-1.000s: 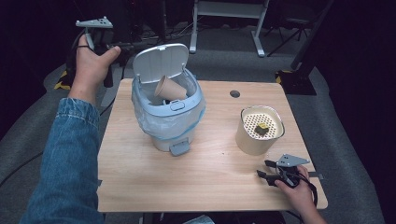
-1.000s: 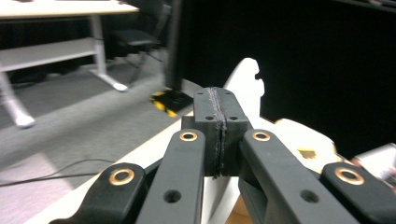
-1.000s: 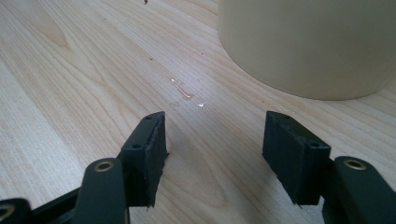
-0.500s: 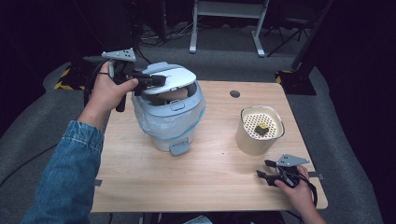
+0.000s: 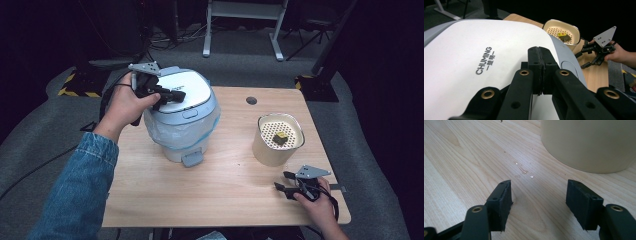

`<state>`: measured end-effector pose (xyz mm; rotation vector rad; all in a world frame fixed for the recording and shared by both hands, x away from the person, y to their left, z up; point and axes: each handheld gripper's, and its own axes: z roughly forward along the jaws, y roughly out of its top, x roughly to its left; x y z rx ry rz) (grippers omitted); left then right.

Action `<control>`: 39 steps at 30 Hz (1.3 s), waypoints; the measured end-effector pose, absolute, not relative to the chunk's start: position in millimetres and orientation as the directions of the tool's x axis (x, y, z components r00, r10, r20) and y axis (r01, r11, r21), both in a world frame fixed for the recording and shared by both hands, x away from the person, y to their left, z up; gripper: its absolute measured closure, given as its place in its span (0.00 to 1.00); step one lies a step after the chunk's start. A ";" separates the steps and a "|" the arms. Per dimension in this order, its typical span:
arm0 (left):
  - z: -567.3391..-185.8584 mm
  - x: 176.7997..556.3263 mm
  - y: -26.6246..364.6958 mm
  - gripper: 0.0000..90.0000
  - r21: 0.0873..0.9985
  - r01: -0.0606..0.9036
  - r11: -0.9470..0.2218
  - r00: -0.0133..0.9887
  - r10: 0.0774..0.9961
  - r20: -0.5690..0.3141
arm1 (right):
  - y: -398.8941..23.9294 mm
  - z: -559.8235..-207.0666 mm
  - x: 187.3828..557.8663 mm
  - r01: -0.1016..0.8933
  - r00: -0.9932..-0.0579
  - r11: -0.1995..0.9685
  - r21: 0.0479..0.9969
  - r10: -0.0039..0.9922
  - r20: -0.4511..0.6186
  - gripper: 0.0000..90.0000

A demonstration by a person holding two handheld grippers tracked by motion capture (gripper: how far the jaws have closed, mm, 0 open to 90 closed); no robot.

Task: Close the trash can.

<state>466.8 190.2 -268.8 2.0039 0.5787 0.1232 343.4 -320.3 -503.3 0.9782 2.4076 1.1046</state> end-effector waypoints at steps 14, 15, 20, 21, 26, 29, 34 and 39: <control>-273.7 465.7 181.1 1.00 0.863 0.337 -0.377 0.885 0.439 -0.153 | -320.2 -503.2 343.3 0.454 -0.716 0.469 0.758 0.698 -0.003 0.42; -274.0 465.7 181.4 1.00 0.863 0.337 -0.376 0.885 0.439 -0.155 | -320.2 -503.3 343.3 0.454 -0.716 0.469 0.758 0.698 -0.003 0.42; -274.8 463.2 179.6 1.00 0.852 0.321 -0.414 0.885 0.451 -0.114 | -320.1 -503.3 343.2 0.453 -0.717 0.469 0.758 0.698 -0.003 0.41; -275.1 463.1 179.6 1.00 0.854 0.320 -0.411 0.885 0.452 -0.114 | -319.9 -503.3 343.1 0.454 -0.716 0.469 0.758 0.698 -0.002 0.41; -279.4 462.2 181.7 1.00 0.878 0.293 -0.379 0.884 0.457 -0.098 | -320.0 -503.3 343.1 0.454 -0.716 0.469 0.758 0.698 -0.003 0.41; -278.1 458.9 183.2 0.89 0.886 0.301 -0.353 0.862 0.498 -0.095 | -320.1 -503.2 343.4 0.454 -0.717 0.469 0.757 0.697 -0.003 0.41; -271.4 442.8 187.9 0.58 0.898 0.286 -0.334 0.858 0.506 -0.085 | -320.4 -503.2 344.0 0.451 -0.721 0.472 0.758 0.693 -0.003 0.41; -261.2 413.6 196.7 0.51 0.912 0.252 -0.323 0.860 0.508 -0.058 | -321.0 -503.3 344.8 0.446 -0.728 0.477 0.757 0.686 -0.003 0.40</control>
